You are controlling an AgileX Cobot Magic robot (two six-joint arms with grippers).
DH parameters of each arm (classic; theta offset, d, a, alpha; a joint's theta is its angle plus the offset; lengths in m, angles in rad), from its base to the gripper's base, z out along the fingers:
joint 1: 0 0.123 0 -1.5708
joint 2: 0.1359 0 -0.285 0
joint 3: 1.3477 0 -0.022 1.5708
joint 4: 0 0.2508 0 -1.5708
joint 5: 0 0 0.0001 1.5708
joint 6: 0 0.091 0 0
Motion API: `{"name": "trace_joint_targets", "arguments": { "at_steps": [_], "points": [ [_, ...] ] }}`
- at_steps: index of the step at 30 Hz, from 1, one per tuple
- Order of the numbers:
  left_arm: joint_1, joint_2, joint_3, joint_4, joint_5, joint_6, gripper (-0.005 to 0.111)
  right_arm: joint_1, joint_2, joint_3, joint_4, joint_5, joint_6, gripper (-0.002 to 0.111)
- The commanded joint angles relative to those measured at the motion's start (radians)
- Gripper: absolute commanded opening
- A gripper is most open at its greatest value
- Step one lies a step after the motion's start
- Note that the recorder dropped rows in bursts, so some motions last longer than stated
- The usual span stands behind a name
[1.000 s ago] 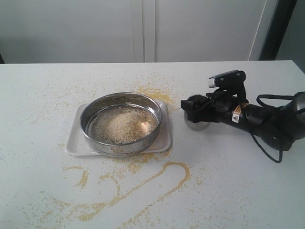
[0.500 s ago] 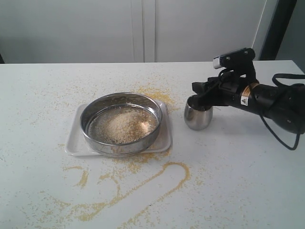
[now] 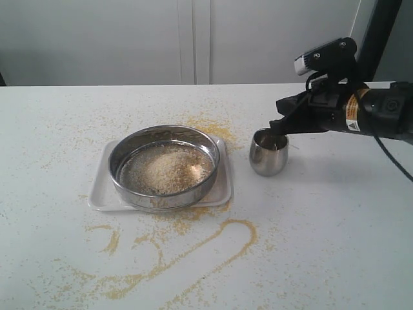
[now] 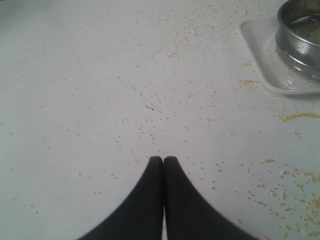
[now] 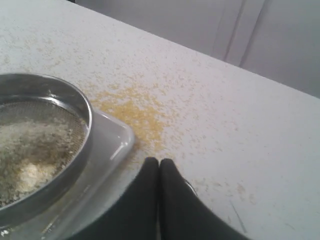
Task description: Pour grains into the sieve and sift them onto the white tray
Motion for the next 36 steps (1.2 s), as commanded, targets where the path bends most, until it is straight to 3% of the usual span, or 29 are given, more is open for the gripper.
{"name": "trace_joint_targets", "arguments": {
  "at_steps": [1, 9, 13, 18, 23, 27, 36],
  "points": [
    [-0.002, -0.004, 0.004, -0.013, 0.001, 0.0, 0.0, -0.006, -0.08, 0.007, -0.059, 0.167, 0.035, 0.0],
    [-0.002, -0.004, 0.004, -0.013, 0.001, 0.0, 0.0, -0.006, -0.2, 0.007, -0.059, 0.598, 0.022, 0.0],
    [-0.002, -0.004, 0.004, -0.013, 0.001, 0.0, 0.0, -0.006, -0.214, 0.007, 0.009, 0.871, -0.137, 0.0],
    [-0.002, -0.004, 0.004, -0.013, 0.001, 0.0, 0.0, -0.008, -0.216, 0.004, 0.48, 1.109, -0.583, 0.0],
    [-0.002, -0.004, 0.004, -0.013, 0.001, 0.0, 0.0, -0.086, -0.216, -0.001, 1.074, 1.129, -0.962, 0.0],
    [-0.002, -0.004, 0.004, -0.013, 0.001, 0.0, 0.0, -0.184, -0.218, -0.001, 1.09, 1.139, -0.964, 0.0],
    [-0.002, -0.004, 0.004, -0.013, 0.001, 0.0, 0.0, -0.197, -0.224, 0.005, 1.083, 1.12, -0.952, 0.0]
  ]
}}
